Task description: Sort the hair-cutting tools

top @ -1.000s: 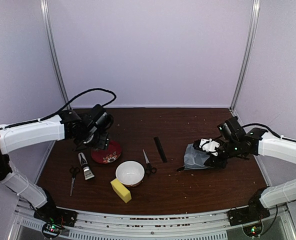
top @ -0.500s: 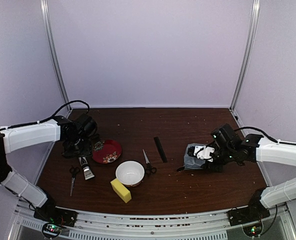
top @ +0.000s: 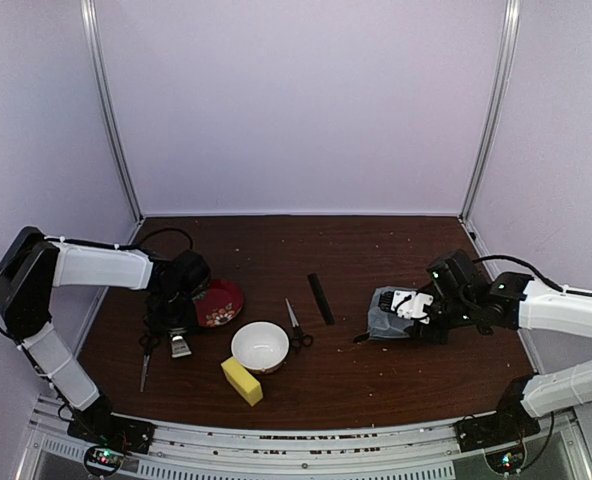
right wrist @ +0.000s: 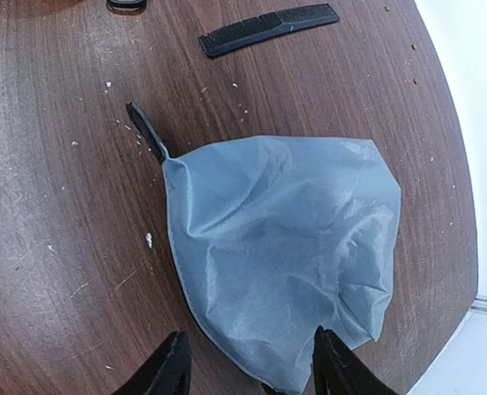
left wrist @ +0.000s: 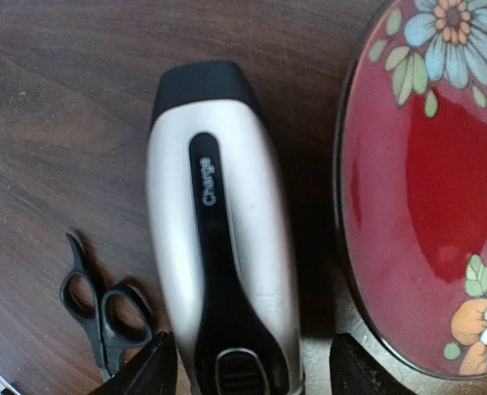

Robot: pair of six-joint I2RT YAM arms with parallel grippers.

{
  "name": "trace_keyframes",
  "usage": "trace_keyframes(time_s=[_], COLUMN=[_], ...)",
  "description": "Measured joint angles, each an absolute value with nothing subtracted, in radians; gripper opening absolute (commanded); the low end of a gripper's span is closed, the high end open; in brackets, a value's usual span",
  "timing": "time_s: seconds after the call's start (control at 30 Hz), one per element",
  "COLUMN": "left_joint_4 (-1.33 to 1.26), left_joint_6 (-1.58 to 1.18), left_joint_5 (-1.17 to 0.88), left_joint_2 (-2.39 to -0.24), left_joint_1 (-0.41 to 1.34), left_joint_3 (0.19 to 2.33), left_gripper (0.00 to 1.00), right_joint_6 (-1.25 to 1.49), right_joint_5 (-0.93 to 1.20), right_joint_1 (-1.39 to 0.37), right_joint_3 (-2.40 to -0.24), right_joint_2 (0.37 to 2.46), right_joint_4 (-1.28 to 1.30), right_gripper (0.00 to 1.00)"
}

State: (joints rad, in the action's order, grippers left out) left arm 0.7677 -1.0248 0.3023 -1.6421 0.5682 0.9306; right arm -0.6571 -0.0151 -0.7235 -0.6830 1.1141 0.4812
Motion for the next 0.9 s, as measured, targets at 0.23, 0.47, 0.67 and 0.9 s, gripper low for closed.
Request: trace_keyframes(time_s=[0.23,0.47,0.67,0.9], left_joint_4=[0.751,0.734,0.736,0.759], left_joint_6=[-1.032,-1.016,-0.988,-0.884], left_joint_5=[0.316,0.348,0.359,0.377], left_joint_2=[-1.668,-1.672,-1.568,-1.300], left_joint_1=[0.562,0.543,0.542,0.549], left_joint_3=[0.926,0.920,0.848,0.816], left_gripper=[0.56,0.37,0.20,0.00], right_joint_6=[-0.659,-0.659,-0.656,-0.639], right_joint_5=[-0.034,-0.054,-0.053,-0.029], right_joint_1=[-0.723,-0.723,-0.723,-0.723], right_joint_3=[-0.678,-0.677,-0.676,-0.676], right_joint_2=[1.105,1.105,1.114,1.158], right_joint_4=[0.479,0.474,0.472,0.475], right_gripper=[0.51,0.51,0.52,0.52])
